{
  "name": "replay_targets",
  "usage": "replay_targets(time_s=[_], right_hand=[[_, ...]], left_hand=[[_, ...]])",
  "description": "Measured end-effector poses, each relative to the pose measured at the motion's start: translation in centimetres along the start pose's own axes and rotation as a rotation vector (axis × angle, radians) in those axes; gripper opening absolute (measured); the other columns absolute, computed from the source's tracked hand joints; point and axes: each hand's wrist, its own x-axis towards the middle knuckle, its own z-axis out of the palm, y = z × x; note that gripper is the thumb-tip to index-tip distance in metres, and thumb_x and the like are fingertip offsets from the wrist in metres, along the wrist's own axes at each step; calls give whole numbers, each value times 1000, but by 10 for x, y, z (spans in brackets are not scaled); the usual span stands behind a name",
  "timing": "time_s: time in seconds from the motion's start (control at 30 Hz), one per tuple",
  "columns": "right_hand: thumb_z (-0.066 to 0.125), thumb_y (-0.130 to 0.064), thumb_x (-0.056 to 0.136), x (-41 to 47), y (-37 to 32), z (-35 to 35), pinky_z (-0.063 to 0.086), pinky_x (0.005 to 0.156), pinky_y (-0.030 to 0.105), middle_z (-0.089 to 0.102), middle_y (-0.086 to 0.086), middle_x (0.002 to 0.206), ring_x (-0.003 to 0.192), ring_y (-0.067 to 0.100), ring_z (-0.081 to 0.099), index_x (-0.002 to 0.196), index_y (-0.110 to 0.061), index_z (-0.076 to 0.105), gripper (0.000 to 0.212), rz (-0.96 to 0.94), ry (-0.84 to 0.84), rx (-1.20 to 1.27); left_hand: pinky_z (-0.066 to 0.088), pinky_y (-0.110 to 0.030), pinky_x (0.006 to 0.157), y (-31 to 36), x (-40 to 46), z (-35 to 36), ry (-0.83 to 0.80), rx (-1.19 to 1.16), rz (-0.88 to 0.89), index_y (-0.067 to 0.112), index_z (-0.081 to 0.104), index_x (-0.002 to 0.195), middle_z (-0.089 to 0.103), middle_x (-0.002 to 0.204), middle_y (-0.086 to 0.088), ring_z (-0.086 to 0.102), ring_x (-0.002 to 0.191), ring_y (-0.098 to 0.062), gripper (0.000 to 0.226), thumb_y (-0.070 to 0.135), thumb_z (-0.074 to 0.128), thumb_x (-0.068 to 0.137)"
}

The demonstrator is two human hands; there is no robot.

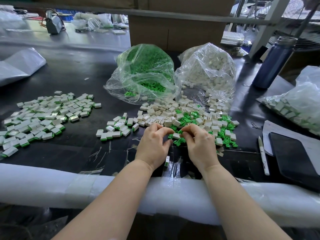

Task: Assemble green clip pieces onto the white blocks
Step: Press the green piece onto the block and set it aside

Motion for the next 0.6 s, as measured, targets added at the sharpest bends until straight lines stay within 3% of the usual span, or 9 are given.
replay_targets(time_s=[0.07,0.2,0.3,0.43,0.6], right_hand=[[57,-10,90,-1,-3,-1,44,88,49,69,0,80,84,24,62,89,-14,64,9,-10,-28,88],[55,-8,90,-3,-6,1,44,89,49,68,-2,76,79,22,63,86,-18,61,12,0,-93,96],[51,-12,93,-1,-1,-1,41,91,46,69,2,83,84,23,60,91,-16,62,11,68,-18,16],[54,-11,92,-1,-1,-2,40,89,47,57,-6,79,85,18,51,93,-12,64,10,38,55,27],[49,-15,95,-1,1,3,25,85,30,65,-6,86,92,17,54,96,-19,59,11,18,-46,-16]], left_hand=[[22,-12,94,-2,0,1,-19,30,-8,24,59,122,34,104,8,36,111,-14,32,19,57,90],[23,-17,101,-3,1,2,-51,69,-12,26,56,127,38,116,1,34,116,-17,34,18,51,94],[22,-15,99,-4,0,2,-62,91,-12,23,61,121,39,120,0,34,117,-15,29,22,53,93],[17,-8,92,-5,1,2,-44,67,-39,20,65,112,41,117,2,35,116,-14,23,23,57,91],[25,-20,101,-3,0,2,-60,92,-32,24,56,127,39,121,-1,34,117,-17,34,22,52,93]])
